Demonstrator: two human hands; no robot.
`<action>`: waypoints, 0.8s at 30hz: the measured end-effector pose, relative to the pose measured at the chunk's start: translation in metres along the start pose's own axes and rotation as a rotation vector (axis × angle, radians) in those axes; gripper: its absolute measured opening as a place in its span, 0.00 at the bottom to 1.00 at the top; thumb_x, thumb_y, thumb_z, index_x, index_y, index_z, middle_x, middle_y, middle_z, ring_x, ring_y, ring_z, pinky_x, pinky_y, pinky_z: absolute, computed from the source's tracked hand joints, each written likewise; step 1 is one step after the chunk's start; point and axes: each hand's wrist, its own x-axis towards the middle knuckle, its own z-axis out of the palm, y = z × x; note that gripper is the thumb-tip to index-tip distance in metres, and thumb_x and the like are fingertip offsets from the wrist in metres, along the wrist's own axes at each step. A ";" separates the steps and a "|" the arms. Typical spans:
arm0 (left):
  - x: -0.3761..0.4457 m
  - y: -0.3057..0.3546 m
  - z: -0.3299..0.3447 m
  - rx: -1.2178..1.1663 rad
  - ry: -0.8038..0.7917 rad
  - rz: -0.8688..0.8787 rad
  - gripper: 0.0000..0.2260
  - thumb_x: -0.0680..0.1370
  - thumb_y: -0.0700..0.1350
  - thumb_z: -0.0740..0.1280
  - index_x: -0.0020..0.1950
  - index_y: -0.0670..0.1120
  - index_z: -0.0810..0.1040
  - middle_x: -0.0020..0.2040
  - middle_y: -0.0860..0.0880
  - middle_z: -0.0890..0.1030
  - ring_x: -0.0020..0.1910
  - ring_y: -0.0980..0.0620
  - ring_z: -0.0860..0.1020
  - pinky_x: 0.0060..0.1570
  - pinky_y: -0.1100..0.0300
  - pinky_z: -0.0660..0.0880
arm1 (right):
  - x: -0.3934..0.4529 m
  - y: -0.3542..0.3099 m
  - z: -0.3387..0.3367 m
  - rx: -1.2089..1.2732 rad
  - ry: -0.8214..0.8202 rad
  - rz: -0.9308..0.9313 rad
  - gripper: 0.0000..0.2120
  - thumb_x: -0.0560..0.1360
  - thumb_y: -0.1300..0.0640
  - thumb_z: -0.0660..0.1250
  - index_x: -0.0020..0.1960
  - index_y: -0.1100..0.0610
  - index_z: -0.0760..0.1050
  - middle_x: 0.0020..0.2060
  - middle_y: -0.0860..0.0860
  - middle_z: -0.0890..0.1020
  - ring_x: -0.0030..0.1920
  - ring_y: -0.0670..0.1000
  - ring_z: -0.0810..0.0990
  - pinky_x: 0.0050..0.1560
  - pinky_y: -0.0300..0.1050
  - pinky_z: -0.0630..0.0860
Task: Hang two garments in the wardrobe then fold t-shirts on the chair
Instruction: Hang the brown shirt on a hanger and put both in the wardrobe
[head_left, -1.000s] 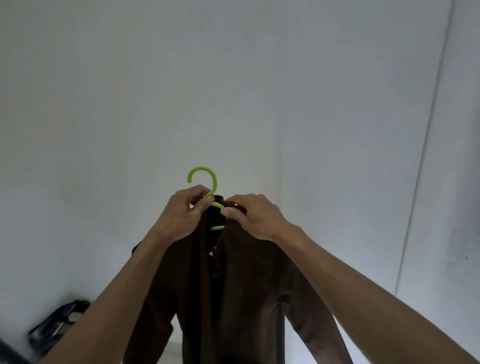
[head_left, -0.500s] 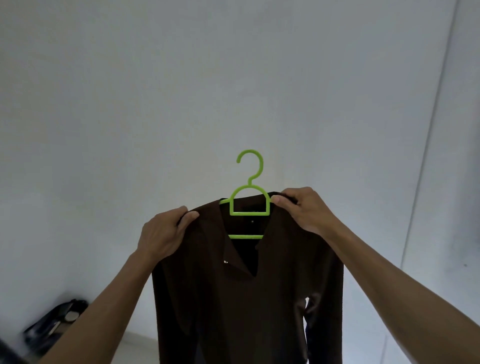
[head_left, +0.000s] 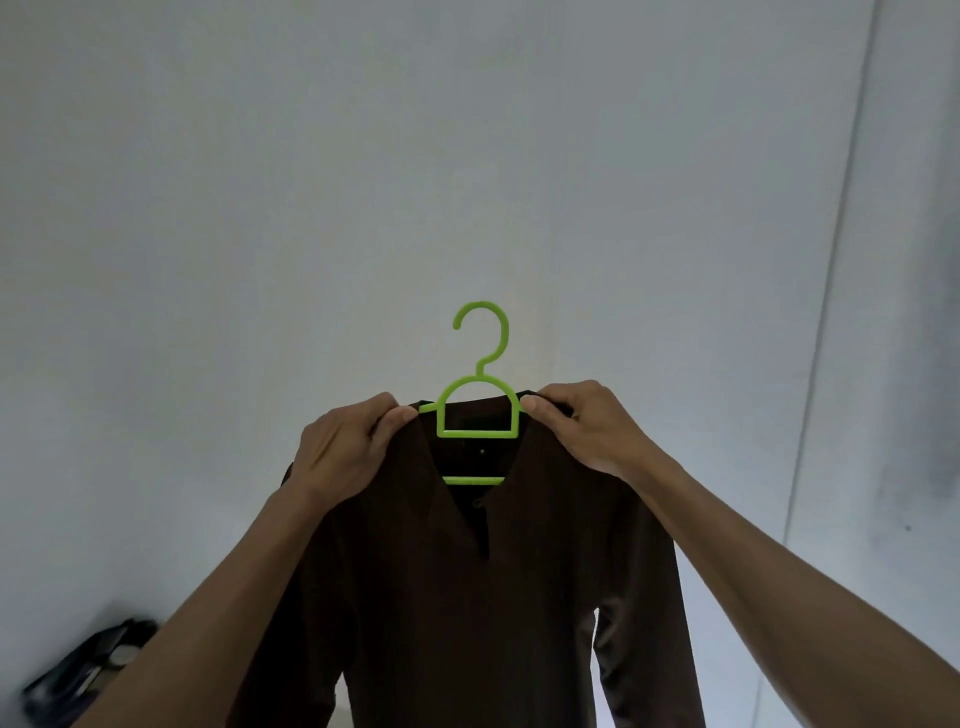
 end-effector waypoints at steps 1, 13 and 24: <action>0.001 0.001 -0.001 -0.027 0.004 -0.009 0.18 0.82 0.60 0.57 0.38 0.50 0.69 0.31 0.53 0.73 0.33 0.54 0.74 0.35 0.56 0.70 | 0.003 -0.006 -0.003 -0.014 -0.011 0.006 0.13 0.80 0.43 0.66 0.51 0.53 0.82 0.33 0.37 0.78 0.35 0.40 0.75 0.38 0.32 0.67; -0.007 0.023 0.000 -0.400 0.068 -0.049 0.10 0.80 0.51 0.68 0.43 0.48 0.85 0.36 0.51 0.82 0.39 0.51 0.80 0.40 0.51 0.77 | 0.048 -0.088 0.015 0.694 0.190 0.146 0.08 0.83 0.56 0.64 0.50 0.55 0.82 0.37 0.53 0.67 0.35 0.45 0.69 0.42 0.42 0.75; 0.000 0.028 -0.015 -0.387 0.027 -0.025 0.13 0.80 0.54 0.67 0.39 0.50 0.81 0.35 0.52 0.81 0.38 0.52 0.79 0.38 0.58 0.74 | 0.032 -0.079 0.030 0.566 0.190 0.154 0.09 0.83 0.55 0.63 0.53 0.55 0.81 0.38 0.56 0.71 0.36 0.51 0.71 0.40 0.43 0.78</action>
